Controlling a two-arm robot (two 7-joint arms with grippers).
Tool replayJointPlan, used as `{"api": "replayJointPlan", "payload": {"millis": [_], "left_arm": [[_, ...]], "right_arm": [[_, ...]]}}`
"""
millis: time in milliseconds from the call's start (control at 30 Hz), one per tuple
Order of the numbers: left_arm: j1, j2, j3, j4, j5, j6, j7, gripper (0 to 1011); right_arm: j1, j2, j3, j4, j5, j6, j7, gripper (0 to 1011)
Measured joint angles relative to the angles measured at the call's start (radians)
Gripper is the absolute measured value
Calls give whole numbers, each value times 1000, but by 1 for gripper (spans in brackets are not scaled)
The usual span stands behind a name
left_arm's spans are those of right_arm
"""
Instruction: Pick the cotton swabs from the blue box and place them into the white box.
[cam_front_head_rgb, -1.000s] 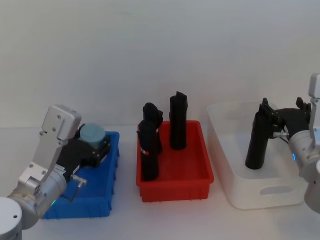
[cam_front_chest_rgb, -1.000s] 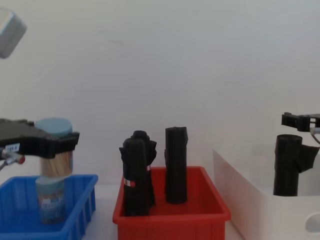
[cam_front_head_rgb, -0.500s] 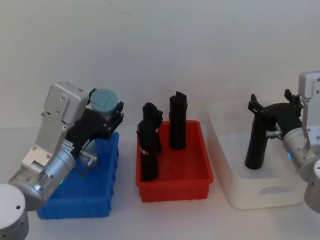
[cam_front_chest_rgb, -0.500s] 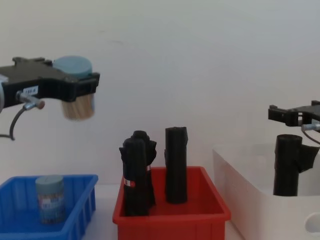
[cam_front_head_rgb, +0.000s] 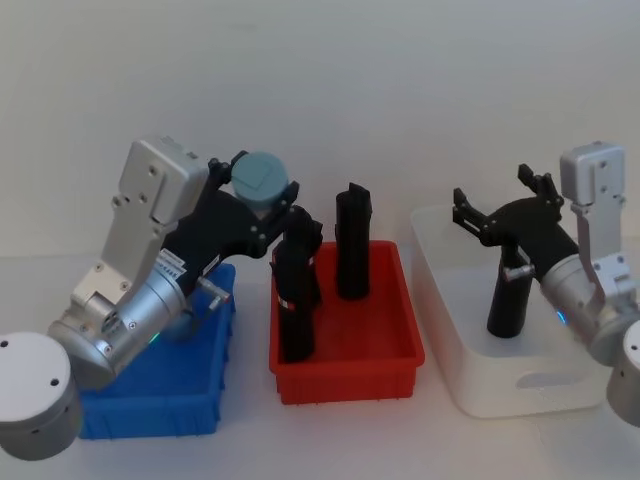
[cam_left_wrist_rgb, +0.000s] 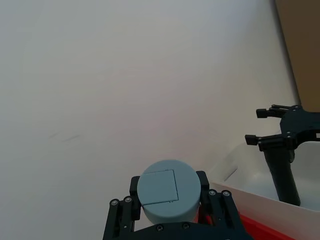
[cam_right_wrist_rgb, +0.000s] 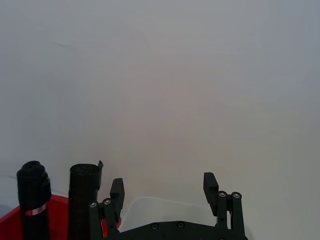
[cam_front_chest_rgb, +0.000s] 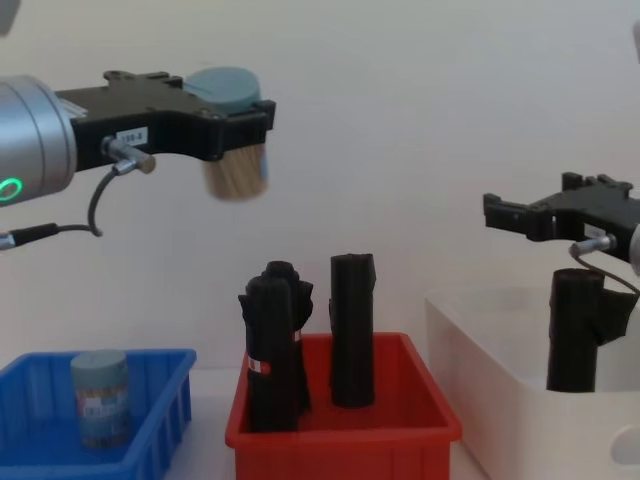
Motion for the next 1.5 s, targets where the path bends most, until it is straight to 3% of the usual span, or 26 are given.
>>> {"api": "replayJointPlan", "payload": {"millis": [300,467,833,1133,1500], "left_arm": [[-47,-39,13,64,-13,-10,-85,664],[-65,-57,18,97,-22,-20,-117,664],[-86,-76,23,130,-23,-50,-140,664],[-105,-94,27,155,-16,-79,-150,664],[-141,-132,44,206,-10,-102,-188,664]], "right_arm": [[-6,8,-11,-20,-27,-48,120,1002],[-8,10,-16,-24,-34,-56,153,1002],[-16,13,-31,-37,-60,-49,228,1002],[-21,32,-38,-67,-85,-22,354,1002],[-27,44,-42,-103,-97,-26,410,1002]]}}
